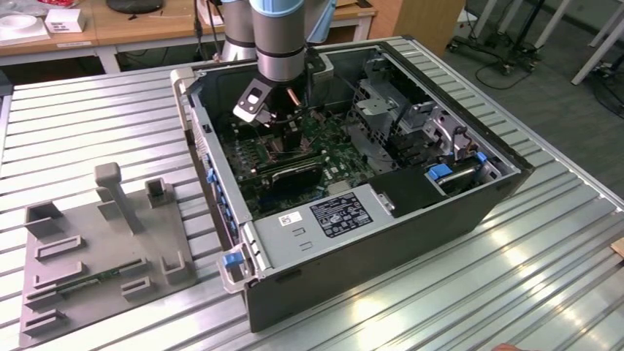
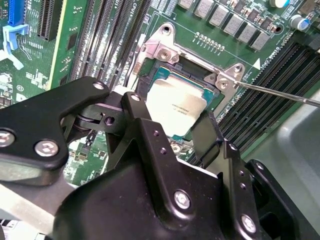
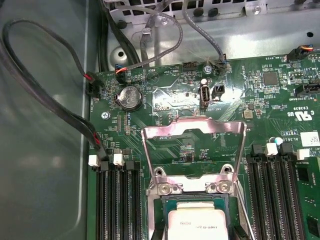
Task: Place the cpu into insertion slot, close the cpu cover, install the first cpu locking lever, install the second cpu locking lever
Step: 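Place the cpu into insertion slot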
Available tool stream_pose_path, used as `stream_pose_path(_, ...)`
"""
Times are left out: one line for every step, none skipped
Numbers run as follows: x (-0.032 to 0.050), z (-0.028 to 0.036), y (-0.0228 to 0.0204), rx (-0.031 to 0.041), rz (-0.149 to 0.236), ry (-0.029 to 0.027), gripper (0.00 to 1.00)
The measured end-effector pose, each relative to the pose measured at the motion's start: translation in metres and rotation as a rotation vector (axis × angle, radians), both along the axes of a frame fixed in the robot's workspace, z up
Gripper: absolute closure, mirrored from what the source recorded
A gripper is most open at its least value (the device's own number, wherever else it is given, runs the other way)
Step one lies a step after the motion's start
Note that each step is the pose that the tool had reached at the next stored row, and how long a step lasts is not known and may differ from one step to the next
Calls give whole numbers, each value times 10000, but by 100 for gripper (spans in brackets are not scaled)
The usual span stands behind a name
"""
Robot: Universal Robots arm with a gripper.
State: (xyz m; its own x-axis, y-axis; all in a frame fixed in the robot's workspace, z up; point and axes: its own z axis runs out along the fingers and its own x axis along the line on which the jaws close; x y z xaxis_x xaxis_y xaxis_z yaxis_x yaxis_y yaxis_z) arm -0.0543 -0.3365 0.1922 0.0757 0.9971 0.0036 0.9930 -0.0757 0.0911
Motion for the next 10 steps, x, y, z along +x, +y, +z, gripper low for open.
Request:
stream_pose_path(0,0,0,-3,0,0,39)
stream_pose_path(0,-1,0,-9,-1,0,39)
stream_pose_path(0,-1,0,-13,0,0,39)
stream_pose_path(0,-1,0,-14,0,0,39)
stream_pose_path(0,-1,0,-14,0,0,39)
stream_pose_path(0,-1,0,-15,-1,0,39)
stream_pose_path(0,-1,0,-13,0,-1,39)
stream_pose_path(0,3,0,-15,0,0,39)
stream_pose_path(0,9,0,-15,-1,0,39)
stream_pose_path(0,17,0,-14,0,0,39)
